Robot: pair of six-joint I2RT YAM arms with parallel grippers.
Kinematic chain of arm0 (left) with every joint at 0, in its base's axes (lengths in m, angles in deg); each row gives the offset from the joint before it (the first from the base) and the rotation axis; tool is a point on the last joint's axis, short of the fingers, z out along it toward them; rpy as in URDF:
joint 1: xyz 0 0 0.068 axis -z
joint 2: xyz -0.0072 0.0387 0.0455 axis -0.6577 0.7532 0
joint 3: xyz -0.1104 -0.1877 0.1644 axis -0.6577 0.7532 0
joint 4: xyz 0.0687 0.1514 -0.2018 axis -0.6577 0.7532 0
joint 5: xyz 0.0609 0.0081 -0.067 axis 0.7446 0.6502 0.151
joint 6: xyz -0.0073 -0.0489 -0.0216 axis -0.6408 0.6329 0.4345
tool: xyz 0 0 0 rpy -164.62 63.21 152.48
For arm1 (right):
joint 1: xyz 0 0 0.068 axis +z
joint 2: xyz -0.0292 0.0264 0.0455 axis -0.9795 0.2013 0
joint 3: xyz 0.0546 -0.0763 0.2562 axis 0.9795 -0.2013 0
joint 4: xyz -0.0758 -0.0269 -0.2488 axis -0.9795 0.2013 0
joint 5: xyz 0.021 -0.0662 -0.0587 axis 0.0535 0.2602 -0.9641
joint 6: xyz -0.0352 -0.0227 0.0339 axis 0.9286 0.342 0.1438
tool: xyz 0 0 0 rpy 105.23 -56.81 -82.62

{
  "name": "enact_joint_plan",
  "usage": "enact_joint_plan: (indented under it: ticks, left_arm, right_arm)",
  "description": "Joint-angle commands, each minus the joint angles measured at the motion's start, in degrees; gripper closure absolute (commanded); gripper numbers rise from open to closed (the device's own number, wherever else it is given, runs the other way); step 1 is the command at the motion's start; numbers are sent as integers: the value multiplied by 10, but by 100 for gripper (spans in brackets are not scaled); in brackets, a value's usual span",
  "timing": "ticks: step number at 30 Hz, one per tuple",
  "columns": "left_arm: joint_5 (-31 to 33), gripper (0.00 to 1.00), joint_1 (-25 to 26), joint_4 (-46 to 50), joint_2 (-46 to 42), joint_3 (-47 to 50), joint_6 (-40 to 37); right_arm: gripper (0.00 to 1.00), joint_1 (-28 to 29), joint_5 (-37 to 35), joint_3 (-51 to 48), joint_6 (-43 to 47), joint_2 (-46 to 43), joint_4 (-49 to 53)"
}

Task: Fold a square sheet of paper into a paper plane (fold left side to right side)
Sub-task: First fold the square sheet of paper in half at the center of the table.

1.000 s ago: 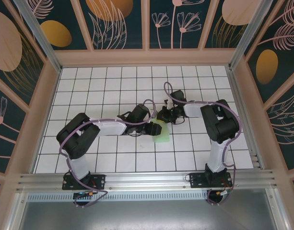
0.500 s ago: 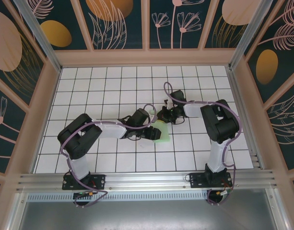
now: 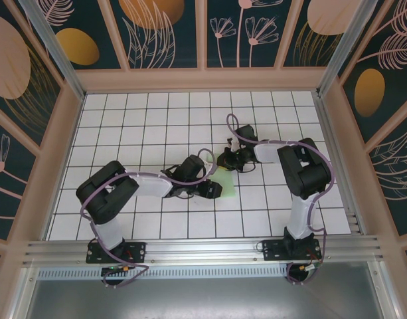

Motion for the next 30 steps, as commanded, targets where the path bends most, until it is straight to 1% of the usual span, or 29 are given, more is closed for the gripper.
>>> enact_joint_plan:
  ticks: [1,23,24,28,30]
  left_arm:
    - [-24,52,13,25,-9,23,-10]
    - [-35,52,30,-11,-37,93,28]
    - [-36,51,30,-11,-54,94,29]
    - [-39,50,30,-6,-68,85,36]
    - [-32,49,29,17,-84,66,31]
  right_arm:
    - [90,13,-67,-18,-9,22,36]
    - [90,19,-63,-20,-12,27,27]
    - [90,20,-63,-21,-13,27,26]
    - [90,21,-62,-20,-13,26,25]
    - [90,22,-60,-19,-11,26,25]
